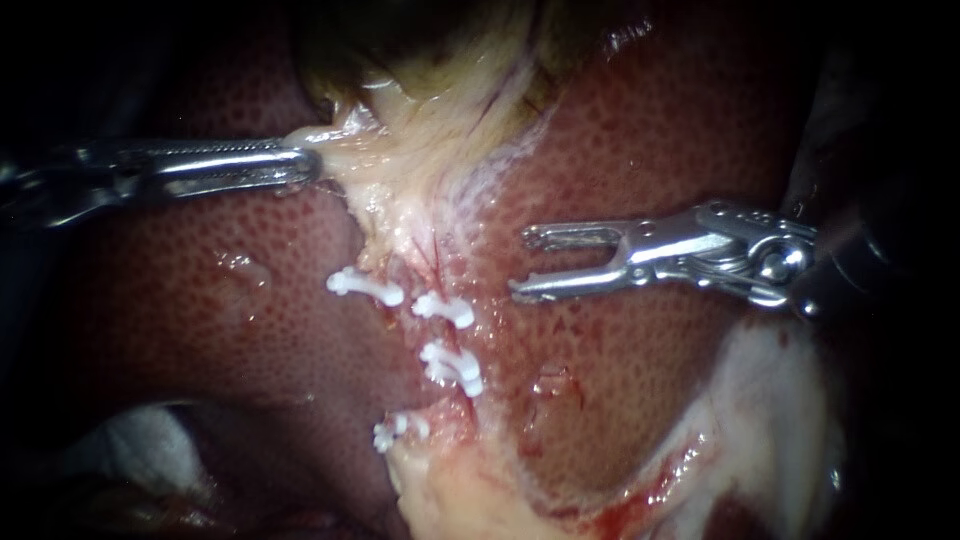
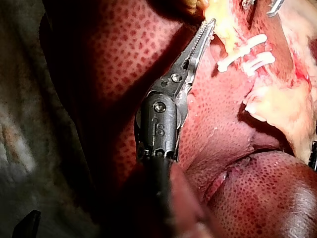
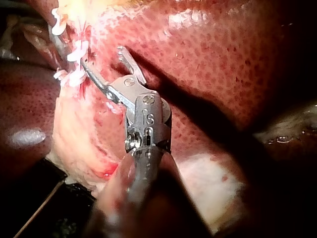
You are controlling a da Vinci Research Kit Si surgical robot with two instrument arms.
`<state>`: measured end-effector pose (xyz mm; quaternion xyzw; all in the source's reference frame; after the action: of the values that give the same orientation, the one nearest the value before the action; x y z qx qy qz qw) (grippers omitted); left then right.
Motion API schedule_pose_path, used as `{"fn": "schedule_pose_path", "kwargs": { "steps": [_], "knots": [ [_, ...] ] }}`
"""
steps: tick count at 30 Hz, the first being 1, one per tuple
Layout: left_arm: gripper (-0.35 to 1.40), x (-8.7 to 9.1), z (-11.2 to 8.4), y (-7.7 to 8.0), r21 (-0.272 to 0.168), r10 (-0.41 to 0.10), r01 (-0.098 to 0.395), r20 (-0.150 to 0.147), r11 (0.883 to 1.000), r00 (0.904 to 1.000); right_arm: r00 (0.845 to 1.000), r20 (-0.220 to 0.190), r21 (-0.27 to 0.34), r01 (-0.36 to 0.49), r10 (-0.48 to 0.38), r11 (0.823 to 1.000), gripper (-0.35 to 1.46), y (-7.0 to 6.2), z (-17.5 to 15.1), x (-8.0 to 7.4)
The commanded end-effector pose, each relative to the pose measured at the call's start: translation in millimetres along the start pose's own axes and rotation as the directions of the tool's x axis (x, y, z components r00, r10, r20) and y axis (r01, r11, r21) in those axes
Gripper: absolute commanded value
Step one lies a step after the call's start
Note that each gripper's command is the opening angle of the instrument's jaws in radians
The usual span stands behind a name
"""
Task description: Going back third clip right tube
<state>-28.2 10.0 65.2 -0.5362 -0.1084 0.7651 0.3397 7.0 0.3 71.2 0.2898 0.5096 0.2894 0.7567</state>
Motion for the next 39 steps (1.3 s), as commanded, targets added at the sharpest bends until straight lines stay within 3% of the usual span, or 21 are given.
{"fn": "schedule_pose_path", "kwargs": {
  "steps": [1,7,11,18,27,39],
  "knots": [
    [-0.35,0.0,0.0,0.0,-0.001,0.000,0.000,0.000,1.000,1.0000,1.000,0.004,0.016,0.015,-0.015,1.000,0.49,-0.8,-0.1,0.0],
    [-0.35,-0.1,0.1,0.0,0.000,0.001,-0.001,0.000,1.000,1.0000,0.995,0.009,0.061,0.097,-0.098,0.993,0.49,-4.0,-0.6,0.9],
    [-0.35,-0.2,0.1,0.0,0.001,0.001,-0.001,0.000,1.000,1.0000,0.987,0.008,0.080,0.159,-0.160,0.984,0.49,-4.9,-1.7,1.3],
    [-0.35,-0.5,0.4,0.2,0.004,0.002,-0.002,-0.001,1.000,1.0000,0.975,0.003,0.091,0.222,-0.223,0.971,0.49,-4.6,-3.9,1.3],
    [-0.35,-1.8,2.1,1.1,0.001,0.010,-0.010,-0.007,1.000,0.9999,0.972,0.008,0.098,0.234,-0.236,0.967,0.49,-4.6,-4.4,1.2],
    [-0.35,-3.4,8.0,3.1,-0.032,0.029,-0.028,0.022,0.999,0.9994,0.972,0.008,0.101,0.235,-0.237,0.967,0.49,-4.7,-4.4,1.1]
  ]
}}
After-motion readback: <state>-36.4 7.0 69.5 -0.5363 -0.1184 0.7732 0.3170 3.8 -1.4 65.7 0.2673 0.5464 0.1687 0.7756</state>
